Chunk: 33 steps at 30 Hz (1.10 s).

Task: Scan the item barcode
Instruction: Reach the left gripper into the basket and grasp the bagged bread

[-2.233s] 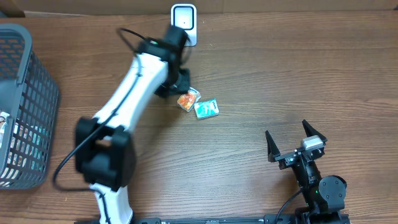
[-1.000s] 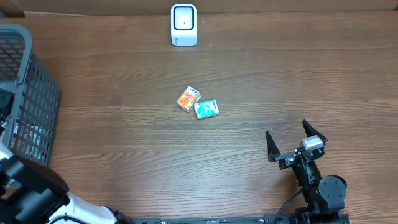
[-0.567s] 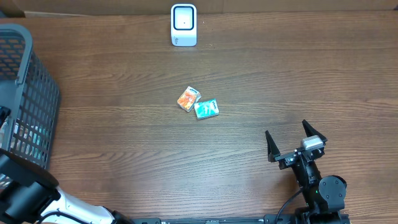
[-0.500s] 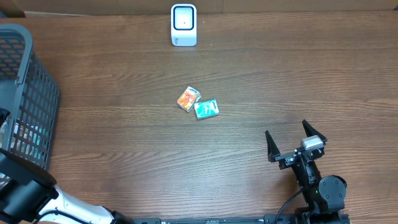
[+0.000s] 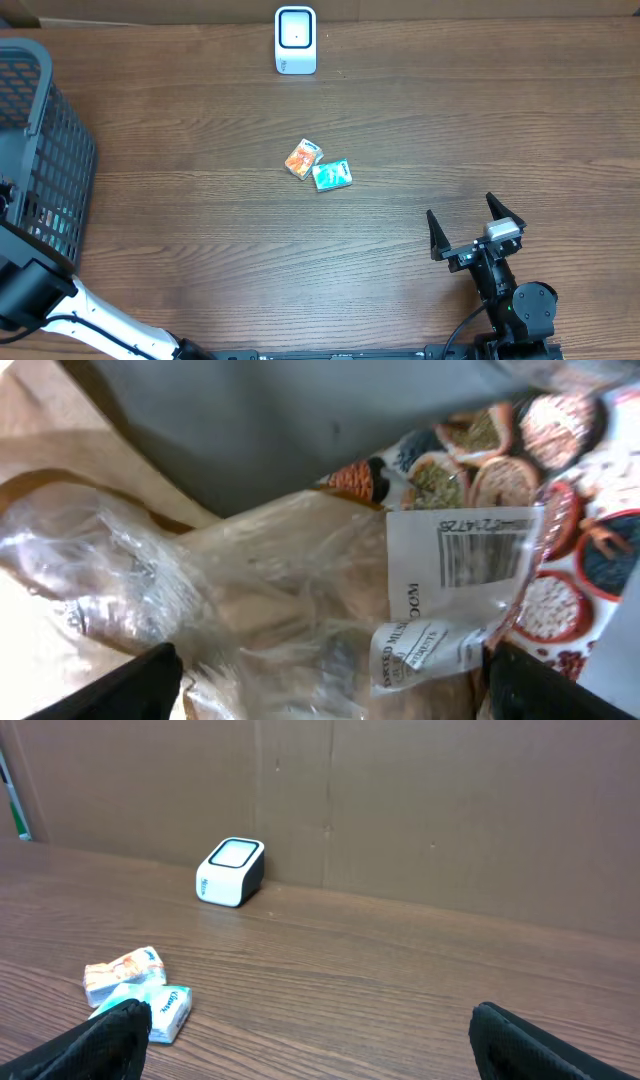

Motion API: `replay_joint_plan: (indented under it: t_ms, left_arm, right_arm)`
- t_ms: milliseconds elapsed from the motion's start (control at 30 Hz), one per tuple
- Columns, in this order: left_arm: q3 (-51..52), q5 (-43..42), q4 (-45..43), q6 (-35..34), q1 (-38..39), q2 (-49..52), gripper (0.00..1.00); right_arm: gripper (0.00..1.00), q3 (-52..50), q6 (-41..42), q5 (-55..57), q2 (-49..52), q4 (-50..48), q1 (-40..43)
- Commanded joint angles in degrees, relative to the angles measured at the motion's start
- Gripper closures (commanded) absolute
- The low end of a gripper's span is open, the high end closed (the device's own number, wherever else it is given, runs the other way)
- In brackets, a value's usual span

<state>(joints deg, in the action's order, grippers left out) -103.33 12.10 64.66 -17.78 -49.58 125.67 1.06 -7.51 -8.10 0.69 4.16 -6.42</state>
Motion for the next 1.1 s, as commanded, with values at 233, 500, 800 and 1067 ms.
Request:
replay_joint_plan:
  t_ms: [233, 500, 800, 1067]
  left_arm:
    - [0.3, 0.0, 1.4, 1.1, 0.1, 6.6, 0.61]
    - [0.3, -0.2, 2.6, 1.1, 0.1, 6.6, 0.95]
    - [-3.1, -0.3, 7.1, 1.1, 0.1, 6.5, 0.96]
    - [-11.3, -0.7, 13.2, 1.1, 0.1, 4.5, 0.96]
  right_arm:
    - [0.0, -0.6, -0.1, 0.5, -0.5, -0.2, -0.3]
    - [0.0, -0.6, -0.1, 0.5, -0.5, -0.2, -0.3]
    - [0.0, -0.6, -0.1, 0.5, -0.5, -0.2, -0.3]
    - [0.0, -0.6, -0.1, 0.5, -0.5, -0.2, -0.3]
